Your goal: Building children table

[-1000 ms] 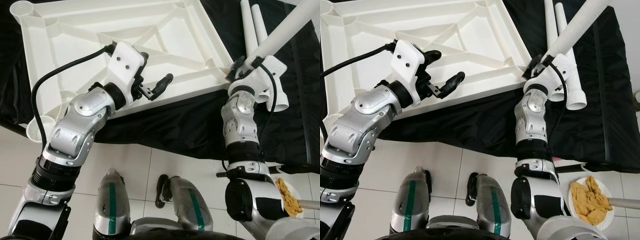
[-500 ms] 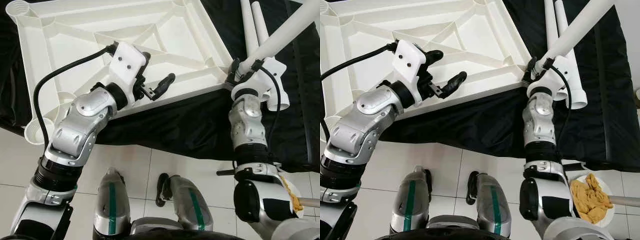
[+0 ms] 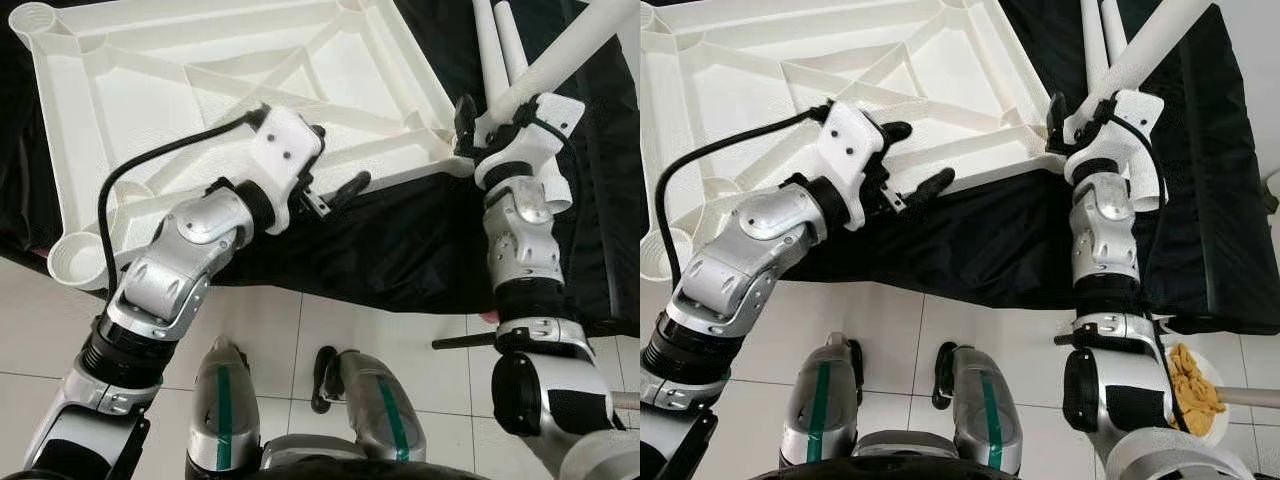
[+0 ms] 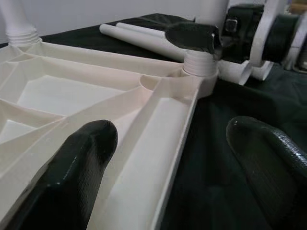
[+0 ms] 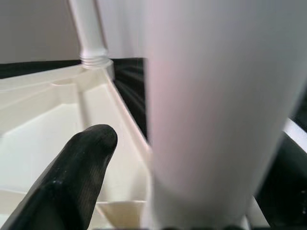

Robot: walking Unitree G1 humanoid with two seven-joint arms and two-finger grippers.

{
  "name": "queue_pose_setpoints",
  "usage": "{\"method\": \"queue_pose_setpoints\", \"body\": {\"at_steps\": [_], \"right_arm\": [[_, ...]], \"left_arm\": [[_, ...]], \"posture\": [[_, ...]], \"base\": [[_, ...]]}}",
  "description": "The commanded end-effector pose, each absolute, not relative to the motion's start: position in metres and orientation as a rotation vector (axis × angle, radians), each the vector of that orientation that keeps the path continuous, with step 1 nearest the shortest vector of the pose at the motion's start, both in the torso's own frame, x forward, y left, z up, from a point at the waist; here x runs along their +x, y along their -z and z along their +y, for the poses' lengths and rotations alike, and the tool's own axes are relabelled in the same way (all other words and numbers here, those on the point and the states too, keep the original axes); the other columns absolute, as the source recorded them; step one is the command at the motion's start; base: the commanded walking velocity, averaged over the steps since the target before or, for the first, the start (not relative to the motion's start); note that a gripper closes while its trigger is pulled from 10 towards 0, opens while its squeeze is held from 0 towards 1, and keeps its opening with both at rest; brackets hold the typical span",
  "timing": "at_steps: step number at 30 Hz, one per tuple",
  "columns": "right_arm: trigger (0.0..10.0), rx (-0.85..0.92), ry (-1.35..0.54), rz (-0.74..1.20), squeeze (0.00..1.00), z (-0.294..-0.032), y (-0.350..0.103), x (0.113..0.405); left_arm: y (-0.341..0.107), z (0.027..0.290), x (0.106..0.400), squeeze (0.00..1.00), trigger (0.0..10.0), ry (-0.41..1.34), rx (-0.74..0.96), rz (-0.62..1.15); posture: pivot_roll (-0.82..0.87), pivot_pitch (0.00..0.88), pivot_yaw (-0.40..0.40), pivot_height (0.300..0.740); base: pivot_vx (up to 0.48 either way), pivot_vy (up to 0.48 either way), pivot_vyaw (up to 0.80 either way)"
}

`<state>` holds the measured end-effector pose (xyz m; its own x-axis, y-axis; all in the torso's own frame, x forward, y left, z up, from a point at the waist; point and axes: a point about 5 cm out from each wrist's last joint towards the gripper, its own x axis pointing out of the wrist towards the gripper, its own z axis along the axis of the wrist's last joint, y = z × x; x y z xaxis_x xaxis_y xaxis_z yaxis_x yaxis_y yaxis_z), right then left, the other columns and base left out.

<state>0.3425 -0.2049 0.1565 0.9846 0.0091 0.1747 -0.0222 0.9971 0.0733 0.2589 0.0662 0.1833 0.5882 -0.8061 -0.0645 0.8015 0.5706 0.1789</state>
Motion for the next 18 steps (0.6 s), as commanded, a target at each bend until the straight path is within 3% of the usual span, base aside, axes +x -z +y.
{"method": "queue_pose_setpoints", "body": {"at_steps": [1,8,18], "right_arm": [[10.0,0.057,-0.068,-0.157,0.0,-0.208,-0.154,0.342],[10.0,0.023,-0.184,-0.16,0.0,-0.218,-0.158,0.341],[10.0,-0.02,-0.207,-0.136,0.0,-0.236,-0.157,0.34]], "left_arm": [[-0.178,0.061,0.253,0.0,10.0,1.023,0.211,0.002],[-0.178,0.061,0.252,0.0,10.0,1.037,0.222,0.003],[-0.18,0.062,0.253,0.0,10.0,1.03,0.229,-0.005]], "posture": [[0.14,0.09,-0.098,0.74],[0.14,0.09,-0.096,0.74],[0.14,0.089,-0.093,0.74]], "base": [[0.0,0.0,0.0],[0.0,0.0,0.0],[0.0,0.0,0.0]]}}
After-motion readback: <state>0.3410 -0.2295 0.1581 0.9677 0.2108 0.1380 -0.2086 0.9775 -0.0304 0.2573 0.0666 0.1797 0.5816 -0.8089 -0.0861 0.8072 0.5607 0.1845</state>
